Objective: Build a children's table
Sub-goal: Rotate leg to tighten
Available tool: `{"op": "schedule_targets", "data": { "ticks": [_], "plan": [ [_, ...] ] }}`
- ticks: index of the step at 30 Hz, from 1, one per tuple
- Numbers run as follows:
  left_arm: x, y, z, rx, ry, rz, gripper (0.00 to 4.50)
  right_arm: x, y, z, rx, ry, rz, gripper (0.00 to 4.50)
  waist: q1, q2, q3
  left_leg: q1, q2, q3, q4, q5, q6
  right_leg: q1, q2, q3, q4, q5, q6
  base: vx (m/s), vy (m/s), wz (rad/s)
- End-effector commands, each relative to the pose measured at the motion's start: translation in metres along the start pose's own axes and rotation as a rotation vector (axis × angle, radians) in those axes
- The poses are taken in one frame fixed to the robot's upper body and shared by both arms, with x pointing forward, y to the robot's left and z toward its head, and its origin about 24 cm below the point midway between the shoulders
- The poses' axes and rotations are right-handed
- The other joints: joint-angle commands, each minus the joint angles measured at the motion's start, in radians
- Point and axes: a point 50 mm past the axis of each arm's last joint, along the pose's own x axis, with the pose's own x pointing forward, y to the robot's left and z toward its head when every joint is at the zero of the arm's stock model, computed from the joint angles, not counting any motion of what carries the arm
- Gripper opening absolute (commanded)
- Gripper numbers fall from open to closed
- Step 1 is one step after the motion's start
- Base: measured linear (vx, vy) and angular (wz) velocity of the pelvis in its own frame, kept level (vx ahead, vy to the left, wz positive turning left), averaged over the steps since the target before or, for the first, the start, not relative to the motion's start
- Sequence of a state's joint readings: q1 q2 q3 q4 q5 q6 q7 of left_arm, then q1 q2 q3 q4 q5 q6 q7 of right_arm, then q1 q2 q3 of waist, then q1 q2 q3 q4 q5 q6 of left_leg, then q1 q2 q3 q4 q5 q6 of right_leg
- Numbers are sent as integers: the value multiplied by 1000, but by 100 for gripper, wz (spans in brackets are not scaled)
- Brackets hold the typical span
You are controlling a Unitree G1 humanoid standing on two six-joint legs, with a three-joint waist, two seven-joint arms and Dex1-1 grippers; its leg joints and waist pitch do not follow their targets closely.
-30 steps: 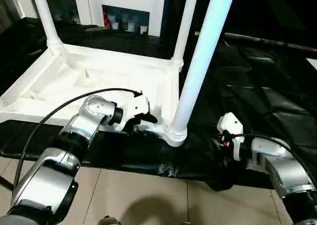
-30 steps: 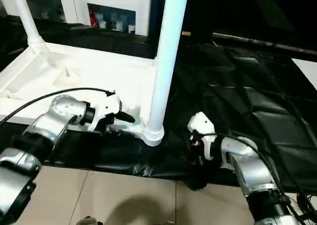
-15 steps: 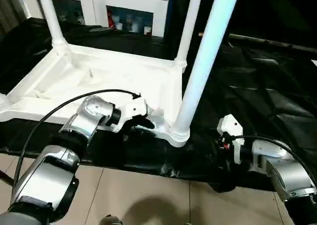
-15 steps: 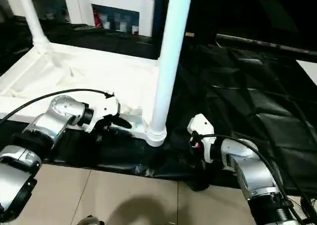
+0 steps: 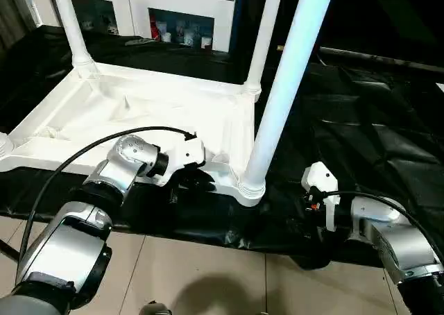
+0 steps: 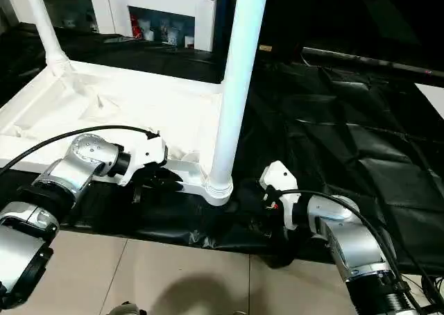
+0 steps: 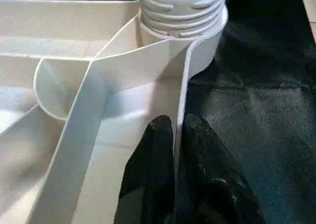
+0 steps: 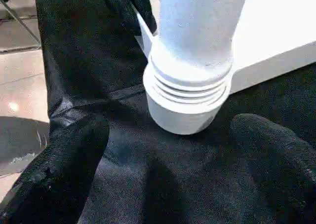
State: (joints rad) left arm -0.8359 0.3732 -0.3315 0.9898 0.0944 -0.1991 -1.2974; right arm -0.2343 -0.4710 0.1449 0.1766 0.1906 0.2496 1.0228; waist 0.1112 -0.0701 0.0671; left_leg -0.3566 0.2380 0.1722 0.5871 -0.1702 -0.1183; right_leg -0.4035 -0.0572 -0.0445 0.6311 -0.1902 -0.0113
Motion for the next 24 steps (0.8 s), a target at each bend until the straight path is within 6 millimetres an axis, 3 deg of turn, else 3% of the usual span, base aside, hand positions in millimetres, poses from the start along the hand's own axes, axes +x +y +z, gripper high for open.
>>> {"op": "schedule_targets", "data": {
  "ticks": [1,6,10,16,17,18,19,21,22,23,24],
  "plan": [
    [2,2,2,1,8,4,17,-4,-1,2,-14,7,-5,450,3,15,-74,8,-6,6,-64,-218,10,59,-66,37,-75,-111,-223,0,0,0],
    [6,-4,-5,-6,57,-28,4,-4,-2,3,-20,11,-6,450,-1,10,-73,7,-7,7,-63,-220,15,59,-67,37,-77,-126,-221,0,0,0],
    [11,-12,-11,-58,81,-69,4,-5,-4,4,-33,3,-24,450,-4,13,-70,11,-3,5,-67,-250,6,56,-71,38,-81,-193,-212,0,0,0],
    [23,-24,-3,-147,-33,-28,4,-7,-13,3,7,-37,-80,450,-7,9,-71,9,-4,8,-64,-219,18,55,-65,38,-76,-142,-235,0,0,0],
    [25,-26,-2,-149,-39,-10,4,-6,-13,3,22,-49,-76,450,-10,-4,-72,7,-2,10,-63,-216,22,57,-66,38,-75,-138,-235,0,0,0],
    [25,-26,-2,-149,-39,-10,4,-5,-13,3,23,-50,-75,450,-8,3,-69,7,-5,9,-65,-218,27,56,-66,37,-78,-175,-221,0,0,0],
    [27,-31,-1,-155,-43,-2,4,-3,-13,3,27,-60,-73,450,-9,-7,-70,8,-2,10,-64,-220,28,54,-69,37,-79,-201,-211,0,0,0],
    [28,-37,-1,-162,-49,-7,4,0,-14,4,13,-62,-80,450,-11,0,-67,9,-4,9,-66,-233,26,49,-68,37,-87,-259,-192,0,0,0],
    [28,-39,-1,-163,-48,-7,4,2,-15,4,7,-64,-87,450,-13,-7,-67,6,-3,8,-66,-229,24,49,-70,37,-85,-275,-184,0,0,0],
    [27,-39,0,-162,-46,-5,4,3,-15,5,12,-73,-85,450,-14,-3,-66,8,-5,10,-66,-230,26,46,-68,38,-90,-293,-173,0,0,0],
    [27,-40,1,-164,-45,-2,4,5,-15,6,15,-81,-82,450,-16,-9,-66,6,-5,10,-66,-226,28,47,-68,37,-89,-295,-169,0,0,0]
  ]
}}
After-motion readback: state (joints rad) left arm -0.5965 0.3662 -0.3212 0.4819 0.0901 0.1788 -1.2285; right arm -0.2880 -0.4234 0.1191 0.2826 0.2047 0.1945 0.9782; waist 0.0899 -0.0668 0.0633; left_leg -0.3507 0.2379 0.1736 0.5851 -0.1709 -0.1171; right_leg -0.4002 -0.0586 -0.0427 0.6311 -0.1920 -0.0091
